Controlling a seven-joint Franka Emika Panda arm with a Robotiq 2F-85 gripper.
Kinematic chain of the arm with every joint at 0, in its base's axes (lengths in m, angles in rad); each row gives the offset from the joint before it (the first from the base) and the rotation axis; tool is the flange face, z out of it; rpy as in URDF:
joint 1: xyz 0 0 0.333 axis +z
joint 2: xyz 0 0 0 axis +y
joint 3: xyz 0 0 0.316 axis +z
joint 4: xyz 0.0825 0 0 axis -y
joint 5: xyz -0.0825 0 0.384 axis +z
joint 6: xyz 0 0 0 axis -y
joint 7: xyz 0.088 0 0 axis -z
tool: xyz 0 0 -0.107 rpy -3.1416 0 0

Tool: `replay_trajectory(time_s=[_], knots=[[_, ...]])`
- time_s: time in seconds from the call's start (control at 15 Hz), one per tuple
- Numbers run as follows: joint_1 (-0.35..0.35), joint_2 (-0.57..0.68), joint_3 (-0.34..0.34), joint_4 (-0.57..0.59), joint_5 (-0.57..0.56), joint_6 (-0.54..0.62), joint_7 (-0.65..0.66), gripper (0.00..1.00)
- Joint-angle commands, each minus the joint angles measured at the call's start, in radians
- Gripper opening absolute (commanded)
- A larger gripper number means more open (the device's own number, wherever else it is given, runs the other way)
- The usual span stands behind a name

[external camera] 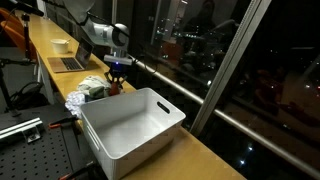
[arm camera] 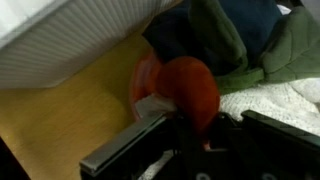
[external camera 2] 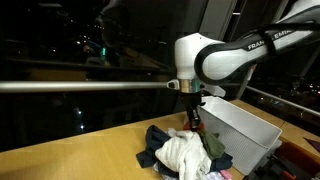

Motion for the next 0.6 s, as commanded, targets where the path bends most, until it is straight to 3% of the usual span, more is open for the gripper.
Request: replay_trajectory(time_s=[0.0, 0.53], knots=[[-0.076, -0.205, 0.019, -0.243, 0.0, 0.115, 0.061, 0.04], [-0.197, -0.583, 0.002, -0.672, 0.017, 0.387, 0.137, 0.04]])
